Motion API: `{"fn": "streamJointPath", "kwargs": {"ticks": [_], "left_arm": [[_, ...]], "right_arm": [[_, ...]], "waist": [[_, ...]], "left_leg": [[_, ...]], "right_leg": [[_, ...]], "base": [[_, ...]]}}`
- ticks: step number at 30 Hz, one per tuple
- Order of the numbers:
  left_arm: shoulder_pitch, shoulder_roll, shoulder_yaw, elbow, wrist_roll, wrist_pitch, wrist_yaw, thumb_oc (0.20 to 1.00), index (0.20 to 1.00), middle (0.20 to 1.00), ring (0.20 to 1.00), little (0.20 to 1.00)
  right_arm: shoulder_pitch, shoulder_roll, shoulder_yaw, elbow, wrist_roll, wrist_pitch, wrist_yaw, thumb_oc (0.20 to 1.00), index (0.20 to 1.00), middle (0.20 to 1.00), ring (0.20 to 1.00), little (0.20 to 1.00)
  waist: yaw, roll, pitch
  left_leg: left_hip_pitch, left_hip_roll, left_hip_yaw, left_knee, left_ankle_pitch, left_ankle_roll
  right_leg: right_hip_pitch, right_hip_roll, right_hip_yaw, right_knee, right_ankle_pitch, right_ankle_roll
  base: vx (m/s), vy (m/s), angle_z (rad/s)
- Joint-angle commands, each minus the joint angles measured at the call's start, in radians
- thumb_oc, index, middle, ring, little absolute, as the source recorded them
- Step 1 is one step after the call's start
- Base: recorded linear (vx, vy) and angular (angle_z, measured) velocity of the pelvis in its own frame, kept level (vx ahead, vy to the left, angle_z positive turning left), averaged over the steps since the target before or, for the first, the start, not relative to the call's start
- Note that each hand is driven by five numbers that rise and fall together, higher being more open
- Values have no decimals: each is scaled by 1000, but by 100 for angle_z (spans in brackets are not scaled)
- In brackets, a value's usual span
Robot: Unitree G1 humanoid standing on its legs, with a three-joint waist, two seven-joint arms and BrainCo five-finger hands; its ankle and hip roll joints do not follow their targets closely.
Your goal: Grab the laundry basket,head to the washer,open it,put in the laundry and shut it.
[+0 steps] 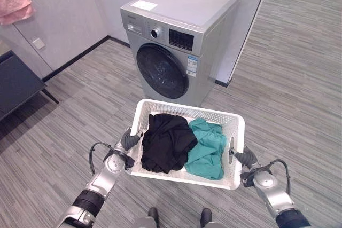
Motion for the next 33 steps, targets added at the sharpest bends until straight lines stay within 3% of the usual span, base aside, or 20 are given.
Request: {"fn": "streamJointPath", "kwargs": {"ticks": [1,2,4,5,6,8,9,10,12,14,17,19,21,23,25,26,28,29,32,33], "left_arm": [[-120,64,45,-18,10,-58,32,200,200,200,200,200],[-125,68,41,-17,13,-55,30,200,200,200,200,200],[-135,80,38,-15,22,-47,28,200,200,200,200,200],[-136,80,38,-15,22,-47,28,200,200,200,200,200],[-142,88,34,-17,27,-40,23,200,200,200,200,200],[-147,87,34,-14,26,-38,23,200,200,200,200,200],[-151,85,37,-10,26,-40,23,200,200,200,200,200],[-152,85,38,-9,26,-41,23,200,200,200,200,200],[-186,78,34,9,19,-44,30,200,200,200,200,200],[-200,72,35,21,17,-42,37,200,200,200,200,200],[-230,47,21,40,22,-43,36,200,200,200,200,200],[-237,23,4,59,21,-48,33,200,200,200,200,200],[-238,7,-6,68,23,-52,33,200,200,200,200,200],[-269,-23,-28,84,20,-55,30,200,200,200,200,200],[-269,-23,-20,60,15,-60,41,200,200,200,200,200],[-273,-24,-20,62,11,-62,49,200,200,200,200,200],[-280,-20,-12,63,4,-61,56,200,200,200,200,200],[-277,-11,-4,59,1,-59,62,200,200,200,200,200],[-273,8,12,48,1,-60,73,200,200,200,200,200],[-246,39,49,29,-5,-62,92,200,200,200,200,200]], "right_arm": [[-25,-21,-149,-95,47,-80,-29,200,200,200,200,200],[-25,-23,-155,-93,49,-81,-31,200,200,200,200,200],[-39,-35,-166,-93,52,-81,-36,200,200,200,200,200],[-40,-35,-166,-93,52,-81,-36,200,200,200,200,200],[-69,-53,-162,-108,51,-84,-39,200,200,200,200,200],[-104,-76,-158,-116,51,-89,-40,200,200,200,200,200],[-118,-88,-160,-121,54,-92,-42,200,200,200,200,200],[-119,-88,-160,-121,54,-92,-42,200,200,200,200,200],[-171,-114,-147,-122,67,-107,-54,200,200,200,200,200],[-192,-118,-131,-121,63,-110,-59,200,200,200,200,200],[-188,-125,-127,-125,58,-112,-64,200,200,200,200,200],[-162,-130,-133,-135,62,-113,-60,200,200,200,200,200],[-144,-134,-141,-139,70,-115,-58,200,200,200,200,200],[-116,-142,-165,-143,100,-120,-72,200,200,200,200,200],[-114,-145,-168,-156,109,-126,-88,200,200,200,200,200],[-117,-145,-165,-149,108,-123,-94,200,200,200,200,200],[-118,-147,-164,-138,104,-114,-102,200,200,200,200,200],[-117,-149,-163,-142,100,-111,-105,200,200,200,200,200],[-120,-144,-162,-146,98,-115,-109,200,200,200,200,200],[-112,-137,-169,-153,90,-119,-109,200,200,200,200,200]], "waist": [[15,-58,-40],[11,-56,-36],[-2,-54,-18],[0,-56,-19],[-10,-38,8],[-27,-24,21],[-36,-24,24],[-36,-22,24],[-60,-32,21],[-69,-38,15],[-91,-42,-1],[-108,-46,-25],[-121,-42,-39],[-135,-31,-37],[-117,-47,-17],[-111,-60,-17],[-102,-76,-17],[-91,-80,-14],[-65,-91,-12],[-36,-81,-16]], "left_leg": [[-13,-28,-16,105,-101,-9],[4,-43,-19,96,-112,6],[44,-85,-19,67,-117,46],[42,-87,-17,63,-110,48],[94,-99,-7,29,-116,76],[145,-109,-4,-30,-101,88],[173,-122,-14,-58,-106,88],[172,-120,-13,-62,-101,87],[248,-152,-37,-124,-125,80],[281,-164,-49,-136,-142,73],[327,-178,-70,-135,-184,70],[358,-188,-79,-110,-230,65],[354,-181,-89,-51,-224,45],[239,-105,-44,269,-74,-73],[115,-91,-60,519,31,-124],[87,-80,-55,559,43,-123],[62,1,-7,534,36,-103],[46,39,-3,481,1,-89],[31,49,-38,370,-14,-70],[22,58,-140,190,7,-77]], "right_leg": [[49,-217,-2,215,-45,93],[27,-233,4,281,-29,85],[-53,-260,39,433,66,79],[-59,-261,42,433,70,78],[-143,-246,47,569,82,82],[-238,-173,36,627,50,73],[-278,-134,25,603,25,76],[-279,-131,23,597,29,73],[-348,-54,-59,434,0,61],[-350,-31,-111,315,21,59],[-349,-7,-110,216,41,61],[-308,21,-83,207,26,38],[-283,42,-70,205,16,20],[-191,72,-76,183,-2,-25],[-133,85,-73,146,-13,-66],[-111,90,-67,131,-30,-78],[-73,88,-58,117,-50,-83],[-54,84,-51,115,-62,-76],[-39,83,-9,111,-73,-63],[-18,94,48,110,-90,-52]], "base": [[186,500,-11],[151,352,5],[100,285,38],[99,351,20],[129,328,0],[211,305,-23],[149,117,-19],[274,98,-2],[360,52,14],[356,-33,22],[365,-38,39],[470,-41,44],[347,-90,53],[329,-191,61],[153,-176,24],[171,-144,-3],[236,-61,-50],[218,35,-45],[181,88,-48],[238,159,-81]]}}
